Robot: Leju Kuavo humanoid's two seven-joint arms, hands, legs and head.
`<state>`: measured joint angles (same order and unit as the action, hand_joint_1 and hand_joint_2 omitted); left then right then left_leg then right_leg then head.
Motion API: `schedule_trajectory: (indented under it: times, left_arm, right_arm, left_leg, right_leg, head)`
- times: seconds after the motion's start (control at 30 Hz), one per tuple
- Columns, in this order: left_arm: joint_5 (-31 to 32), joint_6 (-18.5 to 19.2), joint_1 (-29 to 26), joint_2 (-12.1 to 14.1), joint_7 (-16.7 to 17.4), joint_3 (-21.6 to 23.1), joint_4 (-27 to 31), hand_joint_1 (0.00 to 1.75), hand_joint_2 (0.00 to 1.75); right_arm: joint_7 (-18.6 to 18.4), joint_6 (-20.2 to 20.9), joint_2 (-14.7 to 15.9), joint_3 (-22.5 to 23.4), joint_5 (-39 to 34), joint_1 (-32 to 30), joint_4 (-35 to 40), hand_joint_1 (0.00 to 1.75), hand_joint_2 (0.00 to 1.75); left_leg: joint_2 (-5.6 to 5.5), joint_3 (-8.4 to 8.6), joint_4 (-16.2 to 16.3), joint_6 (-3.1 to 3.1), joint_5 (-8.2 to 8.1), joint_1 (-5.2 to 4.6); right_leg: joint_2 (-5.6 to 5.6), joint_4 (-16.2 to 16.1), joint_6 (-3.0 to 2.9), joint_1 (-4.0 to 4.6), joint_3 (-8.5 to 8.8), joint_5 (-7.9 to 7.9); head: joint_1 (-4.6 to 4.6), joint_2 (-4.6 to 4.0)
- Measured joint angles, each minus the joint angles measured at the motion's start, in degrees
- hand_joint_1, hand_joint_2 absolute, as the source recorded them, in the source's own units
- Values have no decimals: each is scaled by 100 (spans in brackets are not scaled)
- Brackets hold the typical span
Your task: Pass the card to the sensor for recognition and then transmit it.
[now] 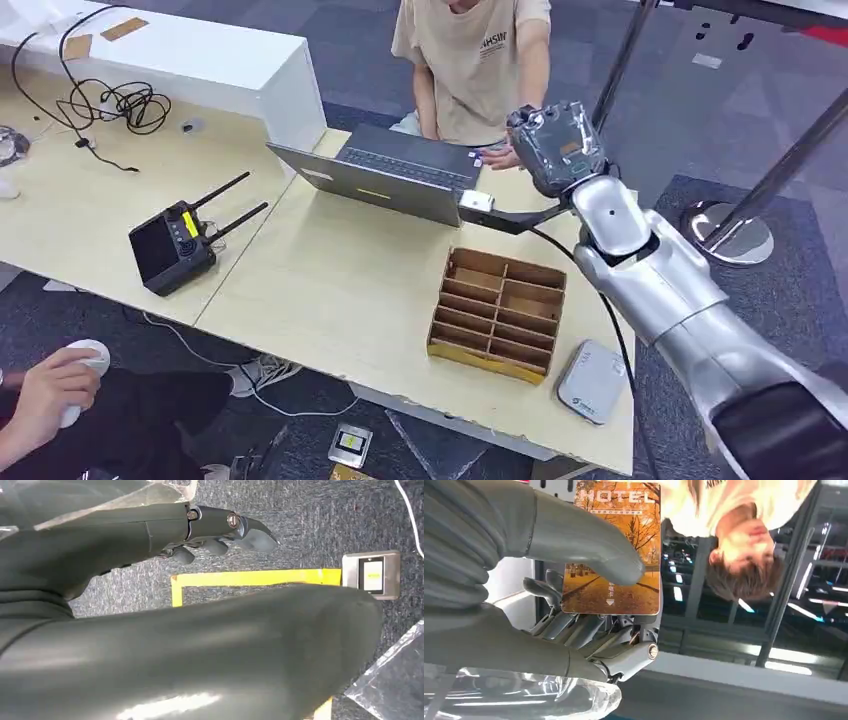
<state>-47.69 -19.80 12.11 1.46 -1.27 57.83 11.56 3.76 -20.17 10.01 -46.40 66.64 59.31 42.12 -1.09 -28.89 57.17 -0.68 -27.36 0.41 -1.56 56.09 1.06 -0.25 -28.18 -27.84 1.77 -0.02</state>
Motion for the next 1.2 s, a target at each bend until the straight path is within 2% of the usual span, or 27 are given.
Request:
schedule_trajectory:
  times: [0.23, 0.5, 0.53, 0.57, 0.6, 0.7, 0.73, 0.87, 0.9, 1.0, 1.2]
  left_arm:
    - [20, 11, 0, -2, 0, 33, 0, 0, 0]
    - [57, 13, 3, -2, 2, 85, 0, 0, 0]
    - [70, 11, 3, -2, 2, 92, 0, 0, 0]
    - [74, 11, 3, -2, 2, 94, 0, 0, 0]
    - [79, 11, 3, -2, 2, 96, 0, 0, 0]
    - [98, 9, 5, -2, 4, 103, 0, 0, 0]
    - [114, 9, 5, -2, 22, 107, 0, 0, 0]
    - [138, 7, 4, -2, 72, 129, 0, 0, 0]
    - [138, 2, 2, -2, 72, 129, 0, 0, 175]
    - [138, -9, -5, 0, 72, 129, -2, 0, 175]
    - [127, -33, -53, 2, 59, 129, -2, 0, 175]
  right_arm:
    - [0, 28, -11, -125, 77, 19, -247, 175, 175]
    - [-17, -306, -7, -210, 144, 3, -516, 175, 175]
    - [-20, -339, -9, -214, 144, 0, -549, 154, 175]
    - [-24, -374, -9, -216, 153, -3, -575, 65, 175]
    - [-31, -398, -9, -216, 155, -6, -597, 2, 175]
    - [-50, -446, -20, -221, 142, -20, -665, 0, 175]
    - [-52, -450, -24, -219, 105, -31, -684, 0, 0]
    - [-20, -542, -28, -188, -147, -45, -743, 0, 0]
    - [-20, -614, -26, -160, -247, -44, -743, 0, 0]
    - [-24, -778, -2, -41, -599, -32, -704, 0, 0]
    - [-70, -857, 155, 325, -1141, -34, -315, 0, 0]
  left_leg:
    - [0, 0, 1, 0, 0, 0]
    - [1, 1, 2, 0, 0, 0]
    - [1, 1, 2, 0, 0, 0]
    - [1, 1, 2, 0, 0, 0]
    - [1, 1, 2, 0, 0, 0]
    - [1, 1, 2, 0, 0, 0]
    - [1, 1, 2, 0, 0, 0]
    - [2, 1, 3, 0, 0, 0]
    - [2, 0, 3, 0, 0, 0]
    - [2, 0, 5, 0, 0, 0]
    - [2, 0, 8, 0, 0, -1]
  right_leg:
    - [0, 0, 0, 0, 0, 0]
    - [1, 0, -1, 0, 0, 1]
    - [1, 0, -1, 0, 0, 1]
    - [1, 0, -1, 0, 0, 1]
    - [1, 0, -1, 0, 0, 1]
    - [1, 0, -1, 0, 0, 1]
    - [1, 0, -1, 0, 0, 1]
    - [1, 0, -1, 0, -1, 1]
    - [1, 0, -1, 0, -1, 1]
    - [1, 0, -1, 0, 0, 2]
    - [1, 0, -1, -1, 0, 2]
  head:
    - [2, 0]
    - [0, 0]
    - [2, 0]
    - [0, 0]
    - [2, 0]
    - [2, 0]
    - [0, 0]
    - [0, 0]
    - [0, 0]
    - [0, 0]
    - [0, 0]
